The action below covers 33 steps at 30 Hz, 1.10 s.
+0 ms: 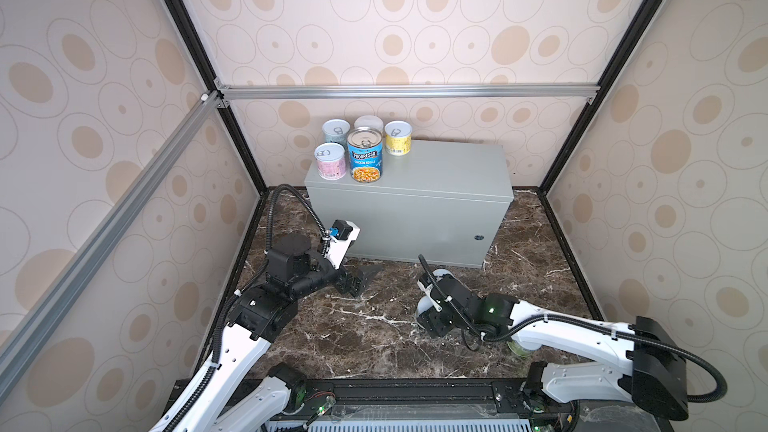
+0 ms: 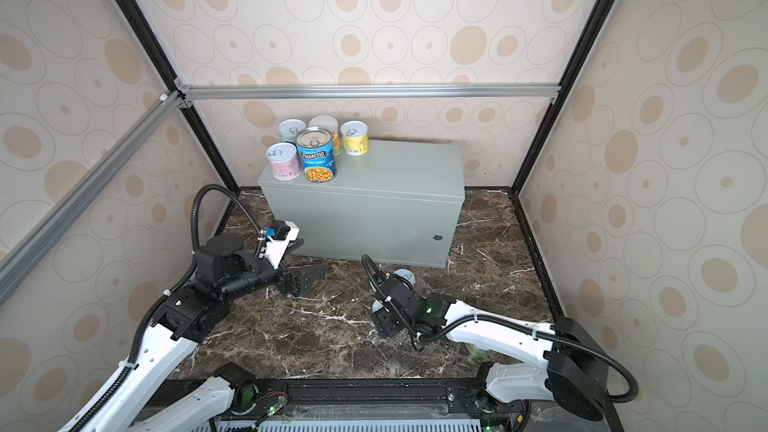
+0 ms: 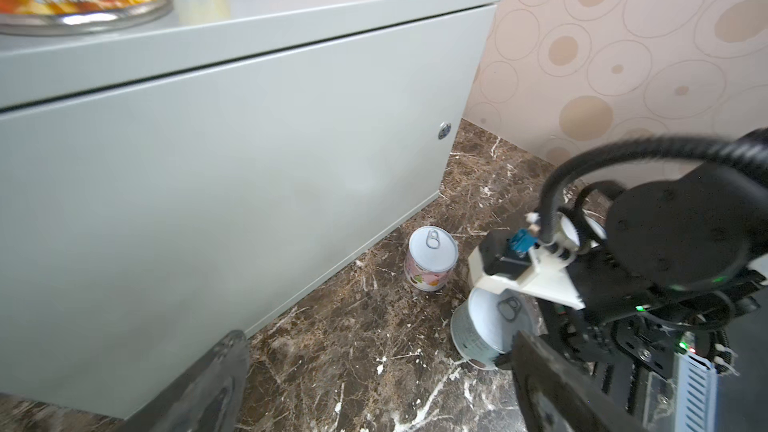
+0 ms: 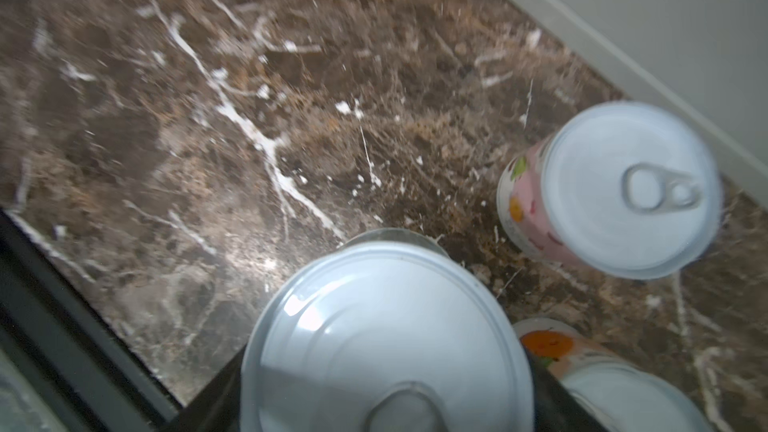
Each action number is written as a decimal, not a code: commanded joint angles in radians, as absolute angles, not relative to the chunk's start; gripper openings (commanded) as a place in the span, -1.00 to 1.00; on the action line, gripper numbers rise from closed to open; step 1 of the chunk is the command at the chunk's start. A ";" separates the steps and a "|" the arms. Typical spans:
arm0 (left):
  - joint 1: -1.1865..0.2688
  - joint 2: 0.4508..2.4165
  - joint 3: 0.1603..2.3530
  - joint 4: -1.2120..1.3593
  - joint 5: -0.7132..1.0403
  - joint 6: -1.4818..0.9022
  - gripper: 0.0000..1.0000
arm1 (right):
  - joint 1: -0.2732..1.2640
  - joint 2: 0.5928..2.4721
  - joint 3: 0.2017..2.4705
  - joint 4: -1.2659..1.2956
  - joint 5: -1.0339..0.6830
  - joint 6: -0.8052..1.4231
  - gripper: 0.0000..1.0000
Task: Place and organize the canned foods onto the counter
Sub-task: 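Lift the white-lidded can with the right gripper up onto the cabinet top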
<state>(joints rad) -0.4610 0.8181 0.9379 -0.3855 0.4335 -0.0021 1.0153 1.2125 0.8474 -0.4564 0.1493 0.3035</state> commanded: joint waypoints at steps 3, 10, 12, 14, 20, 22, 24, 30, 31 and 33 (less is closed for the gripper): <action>-0.468 0.829 1.018 -0.358 0.300 0.021 0.96 | 1.022 1.176 1.187 -0.657 0.187 0.173 0.13; -0.468 0.838 1.104 -0.351 0.238 0.018 0.96 | 0.996 1.340 1.643 -0.901 0.307 0.067 0.13; -0.468 0.849 1.137 -0.356 0.219 0.023 0.96 | 0.965 1.393 1.763 -0.928 0.319 0.036 0.13; -0.468 0.854 1.158 -0.356 0.202 0.030 0.96 | 0.934 1.449 1.879 -0.952 0.331 0.008 0.13; -0.468 0.848 1.190 -0.354 0.192 0.055 0.96 | 0.841 1.637 2.232 -1.040 0.303 -0.048 0.15; -0.468 0.846 1.193 -0.354 0.201 0.064 0.96 | 0.822 1.705 2.342 -1.061 0.299 -0.070 0.15; -0.469 0.849 1.196 -0.353 0.214 0.070 0.96 | 0.799 1.755 2.409 -1.060 0.292 -0.084 0.16; -0.469 0.869 1.201 -0.336 0.301 0.078 0.96 | 0.731 1.871 2.553 -1.049 0.233 -0.082 0.17; -0.469 0.871 1.202 -0.333 0.305 0.078 0.96 | 0.727 1.883 2.565 -1.045 0.225 -0.081 0.18; -0.468 0.876 1.202 -0.330 0.310 0.078 0.96 | 0.717 1.905 2.576 -1.025 0.214 -0.084 0.19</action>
